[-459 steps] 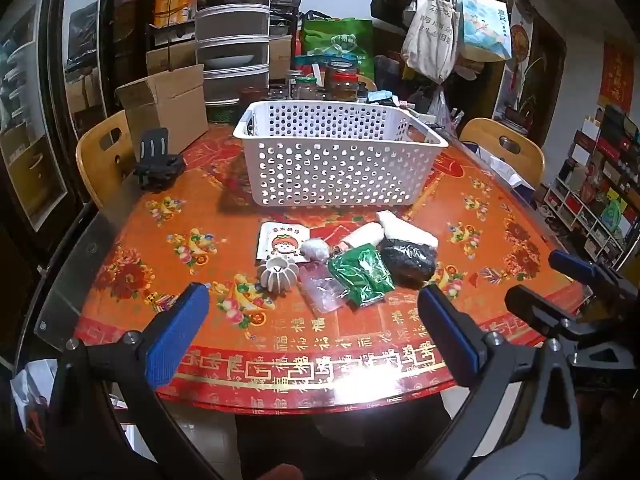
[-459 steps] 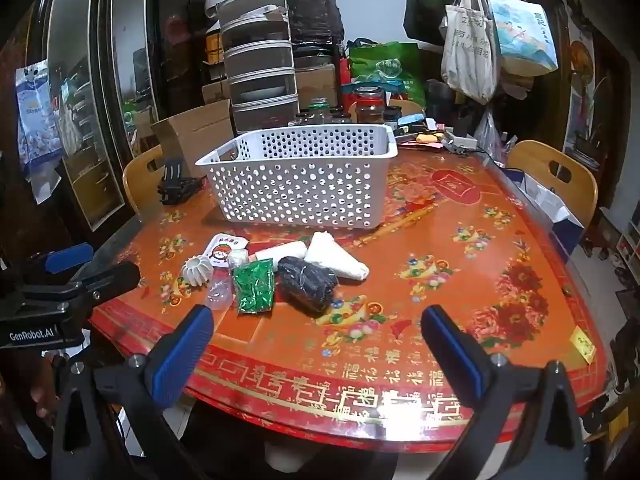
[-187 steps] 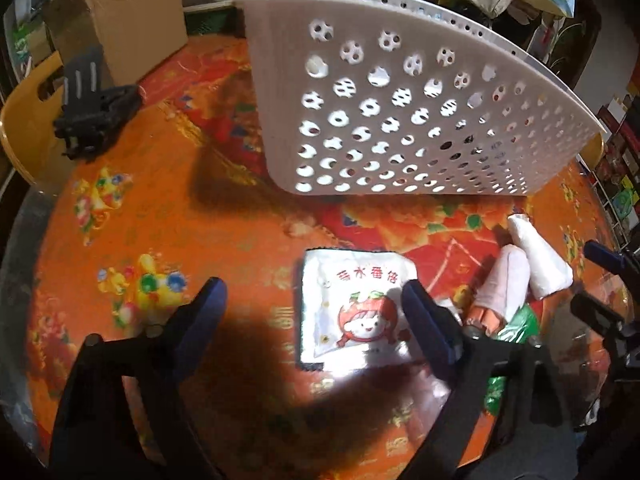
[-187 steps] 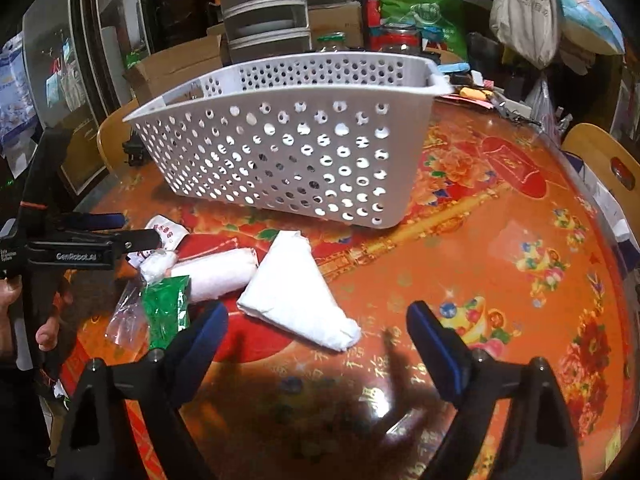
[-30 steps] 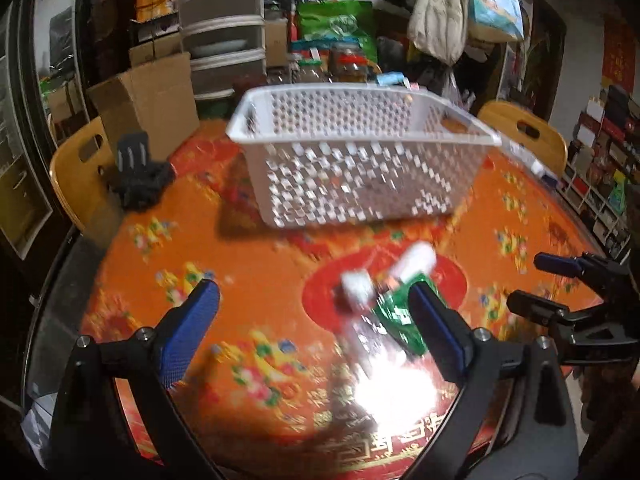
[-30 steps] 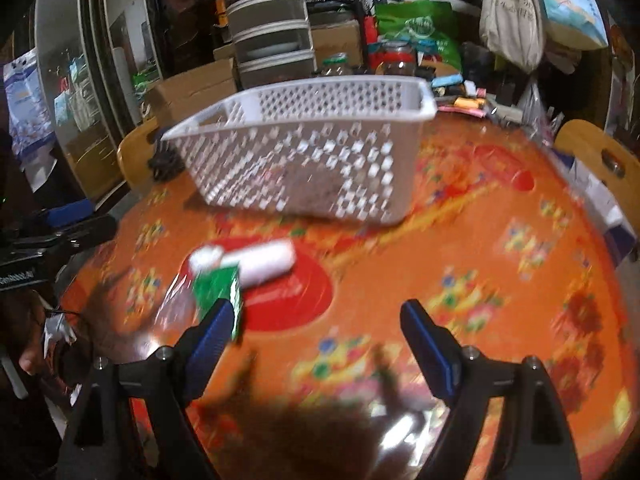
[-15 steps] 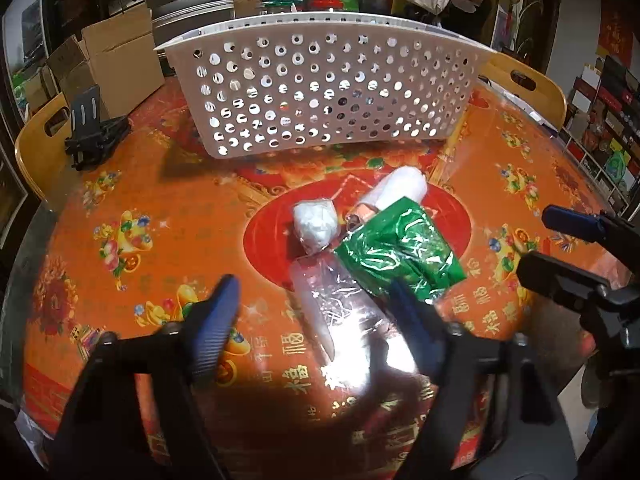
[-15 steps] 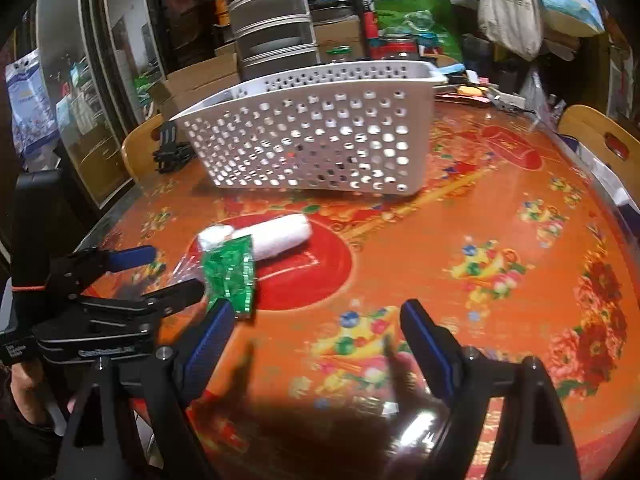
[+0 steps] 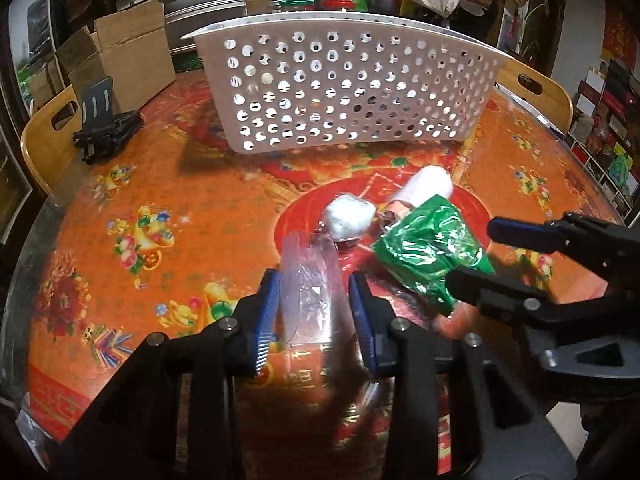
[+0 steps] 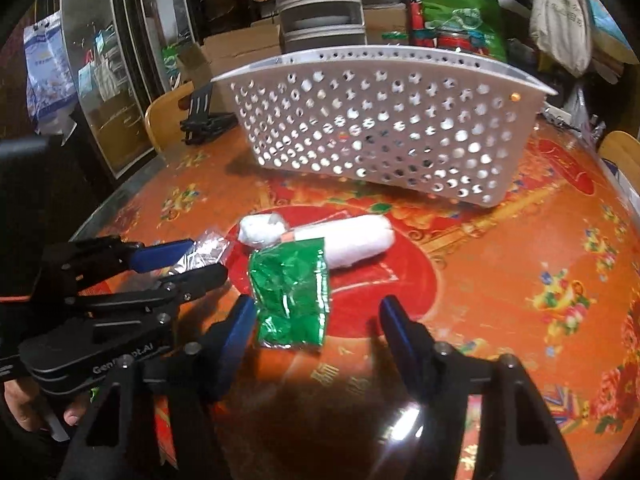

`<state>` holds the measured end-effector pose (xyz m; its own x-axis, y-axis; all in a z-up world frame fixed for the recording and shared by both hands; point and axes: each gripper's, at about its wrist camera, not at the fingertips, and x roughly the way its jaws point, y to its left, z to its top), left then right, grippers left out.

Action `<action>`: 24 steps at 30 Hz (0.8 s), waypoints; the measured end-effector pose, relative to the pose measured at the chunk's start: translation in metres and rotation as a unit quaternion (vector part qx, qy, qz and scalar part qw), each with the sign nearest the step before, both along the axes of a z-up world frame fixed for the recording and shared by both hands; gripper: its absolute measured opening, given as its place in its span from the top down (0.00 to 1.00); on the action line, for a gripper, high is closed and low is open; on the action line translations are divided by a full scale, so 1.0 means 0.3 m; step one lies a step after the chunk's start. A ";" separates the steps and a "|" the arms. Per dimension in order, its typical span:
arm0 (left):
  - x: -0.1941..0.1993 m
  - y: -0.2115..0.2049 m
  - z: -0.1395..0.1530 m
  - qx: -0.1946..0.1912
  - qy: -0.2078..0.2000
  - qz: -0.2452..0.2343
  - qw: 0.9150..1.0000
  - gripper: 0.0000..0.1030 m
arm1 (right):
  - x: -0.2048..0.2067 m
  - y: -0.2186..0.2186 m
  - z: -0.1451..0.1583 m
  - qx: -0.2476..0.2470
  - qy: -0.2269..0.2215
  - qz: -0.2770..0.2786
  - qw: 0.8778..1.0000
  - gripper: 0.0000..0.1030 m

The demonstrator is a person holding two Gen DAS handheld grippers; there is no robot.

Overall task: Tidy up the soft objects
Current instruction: 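Grasp the clear plastic bag with the left tool while the right tool grasps the green packet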

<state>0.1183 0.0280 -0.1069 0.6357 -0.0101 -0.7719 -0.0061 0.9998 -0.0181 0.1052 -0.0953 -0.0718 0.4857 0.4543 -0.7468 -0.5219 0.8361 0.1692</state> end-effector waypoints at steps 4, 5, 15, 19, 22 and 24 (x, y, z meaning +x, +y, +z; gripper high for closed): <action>-0.001 0.008 -0.005 -0.003 0.000 0.002 1.000 0.68 | 0.007 0.017 -0.017 -0.002 0.005 0.005 1.000 0.55; -0.002 0.008 -0.006 -0.003 0.000 0.001 1.000 0.68 | 0.008 0.020 -0.017 -0.003 0.004 0.007 1.000 0.57; -0.022 -0.002 0.020 -0.005 -0.015 -0.004 1.000 0.69 | -0.025 -0.012 0.032 0.011 -0.016 0.015 1.000 0.87; -0.037 -0.006 0.050 -0.005 -0.024 -0.004 1.000 0.69 | -0.043 -0.033 0.063 0.011 -0.028 0.011 0.999 0.93; -0.047 0.000 0.073 -0.007 -0.030 -0.002 1.000 0.69 | -0.059 -0.047 0.096 0.009 -0.040 0.011 0.999 0.93; -0.051 0.007 0.088 -0.008 -0.034 0.000 0.999 0.69 | -0.066 -0.054 0.114 0.009 -0.045 0.011 0.999 0.93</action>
